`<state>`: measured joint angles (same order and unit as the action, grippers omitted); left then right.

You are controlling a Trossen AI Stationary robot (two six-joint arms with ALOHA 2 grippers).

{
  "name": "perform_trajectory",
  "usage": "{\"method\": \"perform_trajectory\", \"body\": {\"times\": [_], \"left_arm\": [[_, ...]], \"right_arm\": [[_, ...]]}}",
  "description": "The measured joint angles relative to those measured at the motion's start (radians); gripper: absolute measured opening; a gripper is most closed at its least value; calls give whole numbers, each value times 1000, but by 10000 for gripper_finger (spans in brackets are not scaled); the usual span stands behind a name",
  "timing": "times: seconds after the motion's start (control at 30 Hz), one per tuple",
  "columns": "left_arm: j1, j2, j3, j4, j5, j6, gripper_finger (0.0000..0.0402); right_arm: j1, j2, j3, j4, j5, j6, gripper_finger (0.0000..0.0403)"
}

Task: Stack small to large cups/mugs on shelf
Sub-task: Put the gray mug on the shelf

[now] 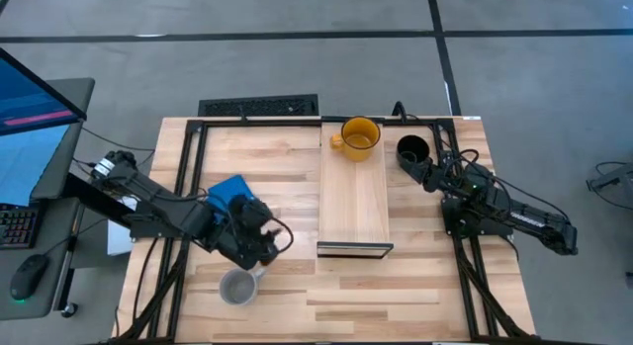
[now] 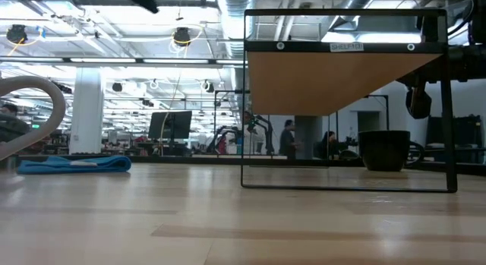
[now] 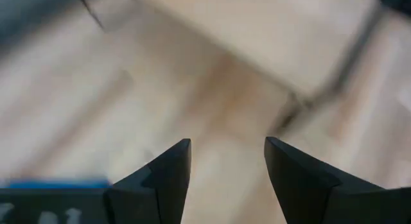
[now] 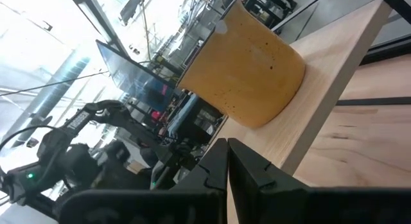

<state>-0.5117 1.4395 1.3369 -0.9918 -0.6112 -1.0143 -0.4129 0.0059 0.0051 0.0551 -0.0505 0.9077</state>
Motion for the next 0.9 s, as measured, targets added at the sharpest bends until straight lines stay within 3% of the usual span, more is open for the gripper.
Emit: {"method": "perform_trajectory", "body": {"times": [0.13,0.23,0.4,0.57,0.9], "left_arm": [[0,-2,0,6,281,-41,190],[-5,-1,0,6,371,-122,190],[-60,0,0,-37,401,-285,190],[-157,0,0,-180,475,-577,190],[-317,20,0,-194,423,-1182,190]], "right_arm": [[0,0,0,0,0,0,33],[0,0,0,-3,-1,1,33],[0,0,0,-3,-2,1,33],[0,0,0,-3,-4,0,33],[0,0,0,-3,-4,1,33]]}}
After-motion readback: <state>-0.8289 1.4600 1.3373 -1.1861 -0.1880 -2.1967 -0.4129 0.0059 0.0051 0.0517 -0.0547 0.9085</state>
